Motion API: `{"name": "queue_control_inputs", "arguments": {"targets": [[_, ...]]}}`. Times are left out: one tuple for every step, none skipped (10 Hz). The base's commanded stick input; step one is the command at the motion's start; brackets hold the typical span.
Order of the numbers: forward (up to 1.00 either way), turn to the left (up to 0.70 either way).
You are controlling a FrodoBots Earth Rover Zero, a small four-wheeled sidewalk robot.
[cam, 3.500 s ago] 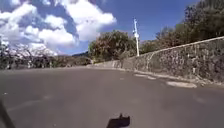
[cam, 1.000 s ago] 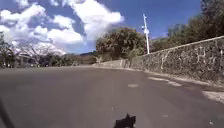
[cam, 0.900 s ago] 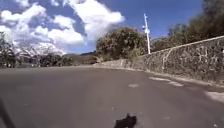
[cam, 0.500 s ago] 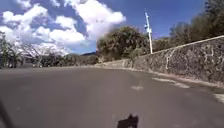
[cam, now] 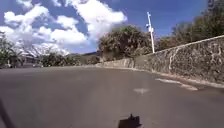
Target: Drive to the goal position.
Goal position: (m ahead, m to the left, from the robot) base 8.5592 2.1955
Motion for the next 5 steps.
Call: {"name": "queue_control_inputs", "arguments": {"targets": [[0.50, 0.00], [0.50, 0.00], [0.50, 0.00], [0.50, 0.00], [0.50, 0.00]]}}
